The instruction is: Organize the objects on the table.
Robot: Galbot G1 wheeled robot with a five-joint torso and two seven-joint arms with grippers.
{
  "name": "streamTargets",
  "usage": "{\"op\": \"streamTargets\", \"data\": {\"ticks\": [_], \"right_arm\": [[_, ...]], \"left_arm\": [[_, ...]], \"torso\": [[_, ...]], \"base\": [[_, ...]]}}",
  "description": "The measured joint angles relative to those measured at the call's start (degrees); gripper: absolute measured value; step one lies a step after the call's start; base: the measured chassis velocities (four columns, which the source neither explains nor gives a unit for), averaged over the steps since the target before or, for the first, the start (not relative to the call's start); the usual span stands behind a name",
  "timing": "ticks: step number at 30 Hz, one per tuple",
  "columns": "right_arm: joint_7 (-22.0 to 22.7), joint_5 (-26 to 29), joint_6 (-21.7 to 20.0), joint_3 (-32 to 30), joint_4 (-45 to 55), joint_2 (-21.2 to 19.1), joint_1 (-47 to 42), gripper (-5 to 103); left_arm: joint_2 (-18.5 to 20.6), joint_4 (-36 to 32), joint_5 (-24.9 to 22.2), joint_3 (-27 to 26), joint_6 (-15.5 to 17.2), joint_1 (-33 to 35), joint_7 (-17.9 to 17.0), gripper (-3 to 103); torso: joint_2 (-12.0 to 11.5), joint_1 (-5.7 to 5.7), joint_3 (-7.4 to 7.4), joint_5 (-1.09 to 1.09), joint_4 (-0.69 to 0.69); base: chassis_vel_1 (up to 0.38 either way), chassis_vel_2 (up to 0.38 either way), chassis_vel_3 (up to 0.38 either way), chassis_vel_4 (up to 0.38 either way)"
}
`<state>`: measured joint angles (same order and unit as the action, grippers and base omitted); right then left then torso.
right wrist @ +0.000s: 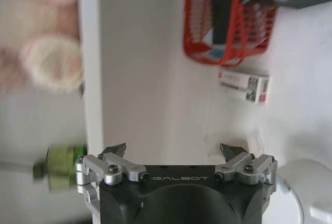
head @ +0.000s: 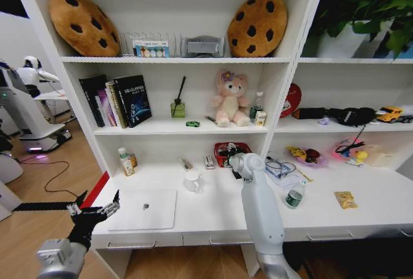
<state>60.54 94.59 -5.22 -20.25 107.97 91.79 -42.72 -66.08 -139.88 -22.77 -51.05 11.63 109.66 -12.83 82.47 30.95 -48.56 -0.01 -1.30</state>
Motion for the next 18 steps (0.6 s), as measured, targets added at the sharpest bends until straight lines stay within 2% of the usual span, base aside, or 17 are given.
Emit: {"op": "streamTargets", "data": {"ticks": [2,3,5,6,7,8,9,10,11,13,14,16,17,18], "right_arm": [[-0.65,-7.47,-4.17,4.11,3.64,-4.37,-2.79,100],[-0.65,-7.47,-4.17,4.11,3.64,-4.37,-2.79,100],[-4.26,-14.54,-7.84,5.11,7.81,-12.53,-7.68,100],[-4.26,-14.54,-7.84,5.11,7.81,-12.53,-7.68,100],[-6.68,-18.08,-9.18,4.18,9.58,-16.72,-10.57,100],[-9.95,-22.49,-10.39,2.12,11.58,-23.03,-14.46,100],[-9.95,-22.49,-10.39,2.12,11.58,-23.03,-14.46,100],[-12.72,-26.71,-10.91,-1.0,13.7,-30.32,-19.15,100],[-12.72,-26.71,-10.91,-1.0,13.7,-30.32,-19.15,100],[-18.41,-32.4,-10.94,-8.48,16.75,-38.75,-28.88,100],[-18.41,-32.4,-10.94,-8.48,16.75,-38.75,-28.88,100],[-24.88,-35.17,-10.33,-17.29,19.9,-41.91,-36.81,100],[-27.28,-35.05,-10.53,-22.31,22.25,-42.98,-40.73,100],[-28.29,-35.11,-10.59,-24.51,23.12,-43.31,-42.52,100]], "left_arm": [[0.0,0.0,0.0,-0.01,0.0,0.0,-0.02,100],[0.0,0.0,0.0,-0.01,0.0,0.0,-0.02,100],[0.01,0.0,0.0,0.0,0.0,0.0,0.01,100],[0.01,0.0,0.0,0.0,0.0,0.0,0.01,100],[0.01,0.0,-0.01,0.01,0.0,0.0,0.0,100],[0.0,0.0,0.0,0.0,0.0,0.0,-0.01,100],[0.0,0.0,0.0,0.0,0.0,0.0,-0.01,100],[0.0,0.0,0.0,-0.01,0.0,0.0,-0.01,100],[0.0,0.0,0.0,-0.01,0.0,0.0,-0.01,100],[0.0,0.01,0.0,0.0,0.0,0.0,-0.02,100],[0.0,0.01,0.0,0.0,0.0,0.0,-0.02,100],[0.0,0.0,-0.01,0.0,0.0,0.0,-0.01,100],[0.0,0.01,0.0,0.0,0.0,0.0,-0.01,100],[0.0,0.0,0.0,-0.01,0.0,0.0,-0.02,100]], "torso": [[0.01,0.0,0.0,0.01,0.03],[0.01,0.0,0.0,0.01,0.03],[0.01,0.0,0.0,0.02,-0.04],[0.01,0.0,0.0,0.02,-0.04],[0.0,0.0,0.0,0.04,-0.04],[0.0,0.0,0.0,0.06,-0.04],[0.0,0.0,0.0,0.06,-0.04],[0.01,0.0,0.0,0.04,-0.05],[0.01,0.0,0.0,0.04,-0.05],[0.0,0.0,0.0,0.04,-0.06],[0.0,0.0,0.0,0.04,-0.06],[0.01,-0.01,0.0,0.05,-0.05],[0.01,-0.01,0.01,0.02,-0.04],[0.01,-0.01,0.01,-0.02,-0.02]], "base": [[0.0,0.0,0.0,0.0],[0.0,0.0,0.0,0.0],[0.0,0.0,0.0,0.0],[0.0,0.0,0.0,0.0],[0.0,0.0,0.0,0.0],[0.0,0.0,0.0,0.0],[0.0,0.0,0.0,0.0],[0.0,0.0,0.0,0.0],[0.0,0.0,0.0,0.0],[0.0,0.0,0.0,0.0],[0.0,0.0,0.0,0.0],[0.0,0.0,0.0,0.0],[0.0,0.0,0.0,0.0],[0.0,0.0,0.0,0.0]]}}
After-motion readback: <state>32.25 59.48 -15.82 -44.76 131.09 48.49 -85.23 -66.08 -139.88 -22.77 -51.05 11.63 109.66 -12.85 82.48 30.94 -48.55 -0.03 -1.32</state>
